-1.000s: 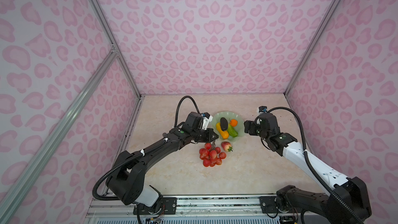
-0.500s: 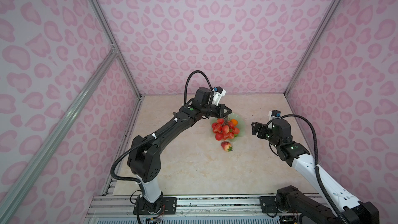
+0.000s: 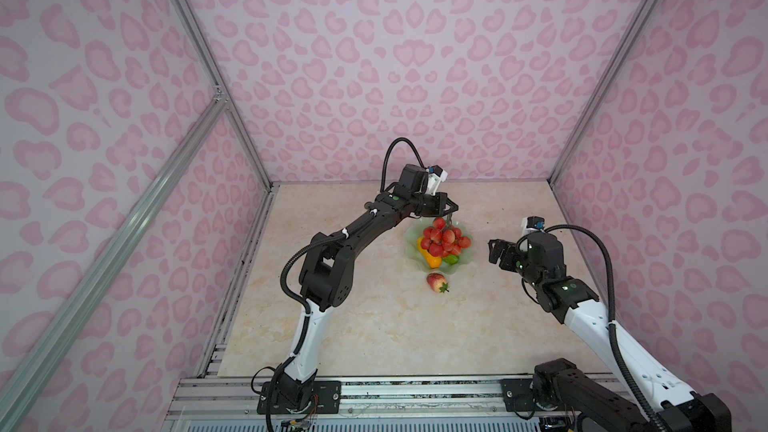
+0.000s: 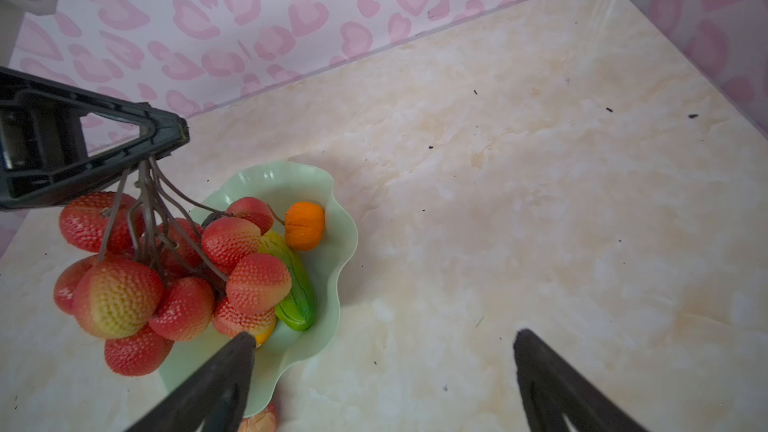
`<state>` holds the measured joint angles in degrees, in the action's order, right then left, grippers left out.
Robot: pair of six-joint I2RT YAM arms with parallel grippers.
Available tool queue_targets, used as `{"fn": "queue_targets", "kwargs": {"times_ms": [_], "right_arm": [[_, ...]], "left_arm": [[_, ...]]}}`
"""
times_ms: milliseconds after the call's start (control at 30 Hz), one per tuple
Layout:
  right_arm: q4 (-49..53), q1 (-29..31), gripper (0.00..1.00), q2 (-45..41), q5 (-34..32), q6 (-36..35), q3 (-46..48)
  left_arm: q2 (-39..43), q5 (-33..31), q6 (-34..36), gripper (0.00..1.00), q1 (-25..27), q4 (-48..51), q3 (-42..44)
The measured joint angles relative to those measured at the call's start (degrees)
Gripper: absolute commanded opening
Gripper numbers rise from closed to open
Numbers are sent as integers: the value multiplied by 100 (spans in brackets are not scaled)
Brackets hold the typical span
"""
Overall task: Place and organize the fake fruits in the fruit bowl
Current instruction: 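Lift the lychee bunch with the left gripper and lay it in the bowl, then grasp the red-yellow apple with the right gripper while the left arm retracts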
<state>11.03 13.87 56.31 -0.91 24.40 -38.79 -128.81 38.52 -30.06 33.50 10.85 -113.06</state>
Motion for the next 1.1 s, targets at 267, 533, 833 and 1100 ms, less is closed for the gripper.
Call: {"fn": "queue_targets", "kwargs": {"times_ms": [267,533,833,1100], "right_arm": [[-7,7,96,269,13,42,-22],[-52,221,91,535,334,-7,-17],[-584,1853,88,999,376,195,542],[-1266,2396,84,2258,474,487,444]], "left_arm": [[-52,-42,-131,82,-140,0,-28],[-37,-269,-15,95,-291,-76,15],[673,-1259,216,99,-896,-796,1515],[2933,-2551,627,97,-1097,-1344,3888]]}}
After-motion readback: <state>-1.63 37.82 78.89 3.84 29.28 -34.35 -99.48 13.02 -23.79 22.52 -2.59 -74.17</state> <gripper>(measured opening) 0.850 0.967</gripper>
